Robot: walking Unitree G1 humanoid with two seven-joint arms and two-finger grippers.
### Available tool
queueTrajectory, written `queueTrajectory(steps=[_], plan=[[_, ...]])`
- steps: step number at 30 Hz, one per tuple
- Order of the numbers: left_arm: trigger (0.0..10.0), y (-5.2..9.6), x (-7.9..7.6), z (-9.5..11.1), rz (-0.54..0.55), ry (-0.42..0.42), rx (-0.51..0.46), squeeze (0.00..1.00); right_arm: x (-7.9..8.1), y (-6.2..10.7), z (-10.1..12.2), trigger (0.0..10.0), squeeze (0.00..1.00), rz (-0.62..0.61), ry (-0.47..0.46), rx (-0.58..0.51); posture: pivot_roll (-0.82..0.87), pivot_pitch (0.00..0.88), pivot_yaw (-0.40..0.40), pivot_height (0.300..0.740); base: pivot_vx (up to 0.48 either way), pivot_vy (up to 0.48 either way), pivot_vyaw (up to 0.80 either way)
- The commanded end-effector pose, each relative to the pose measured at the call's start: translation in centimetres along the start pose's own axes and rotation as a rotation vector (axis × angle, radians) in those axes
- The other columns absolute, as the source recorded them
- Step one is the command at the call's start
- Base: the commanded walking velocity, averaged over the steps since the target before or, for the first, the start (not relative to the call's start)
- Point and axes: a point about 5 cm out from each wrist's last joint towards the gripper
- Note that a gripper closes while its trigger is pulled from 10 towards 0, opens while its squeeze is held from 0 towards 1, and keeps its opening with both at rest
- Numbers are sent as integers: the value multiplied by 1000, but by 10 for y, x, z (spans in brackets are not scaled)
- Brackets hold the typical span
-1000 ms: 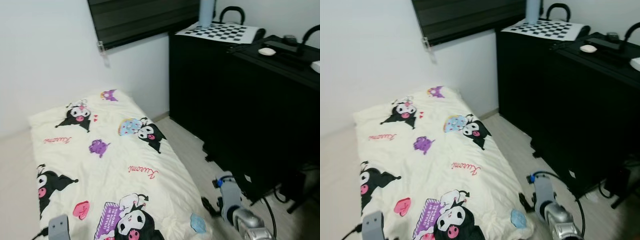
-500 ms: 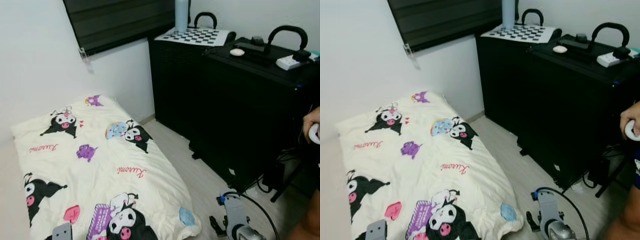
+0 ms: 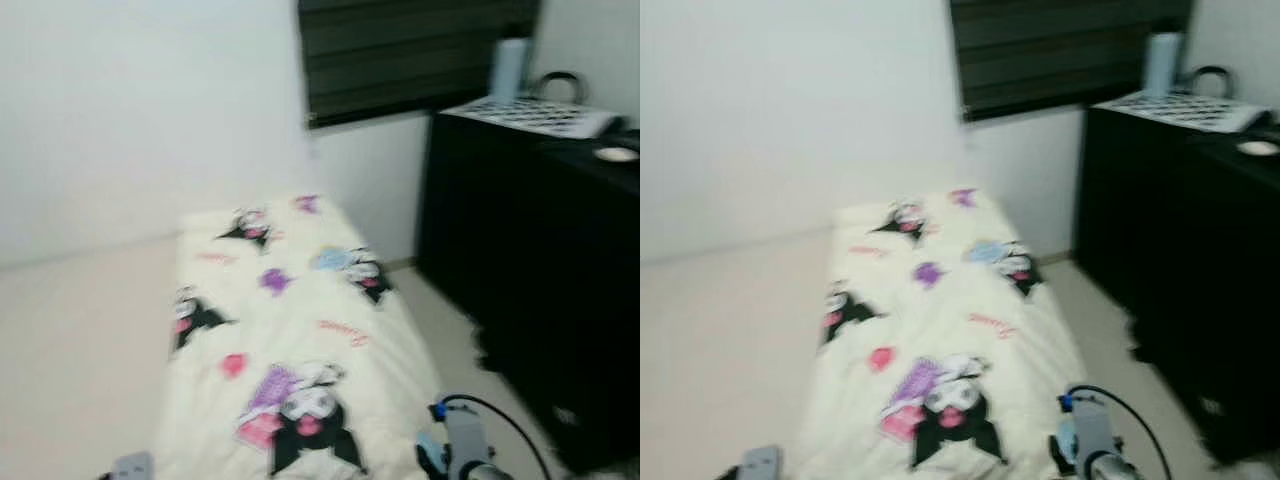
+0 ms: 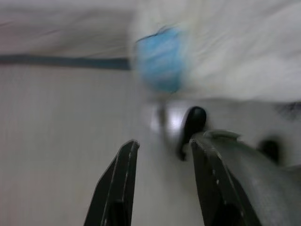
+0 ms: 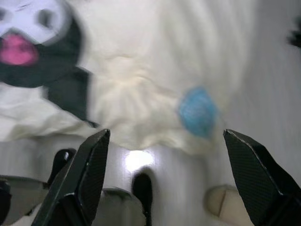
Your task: Clean up the room
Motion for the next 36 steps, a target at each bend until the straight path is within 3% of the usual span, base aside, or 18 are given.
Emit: queueTrajectory(steps=[1, 5, 19, 26, 36], plan=[[10000, -1, 2, 9, 5, -56, -20, 0, 7, -1, 2, 10000, 0, 15, -20, -14, -200, 25, 74, 740, 0, -431, 775], [10000, -1, 3, 8, 12, -65, -17, 0, 8, -1, 2, 10000, 0, 16, -22, -16, -199, 25, 75, 740, 0, -434, 775], [10000, -2, -3, 14, 0, -93, -29, 0, 11, 0, -3, 10000, 0, 34, -34, -8, -200, 19, 77, 740, 0, 0, 775], [10000, 0, -3, -3, 0, -160, 24, 0, 16, 3, -16, 10000, 0, 49, -35, 36, -196, 7, 74, 740, 0, 0, 776], [10000, 2, -1, -18, 2, -186, 79, 0, 18, 3, -19, 10000, 0, 54, -33, 54, -193, 8, 69, 740, 0, 0, 776]])
Point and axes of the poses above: a point about 5 cm out from each wrist's last joint towards the gripper, its own y axis pointing back from the gripper into the wrist, its own z axis along the axis of the wrist's last joint, x = y × z, and after that the axes turned 11 degrees about y, right-handed
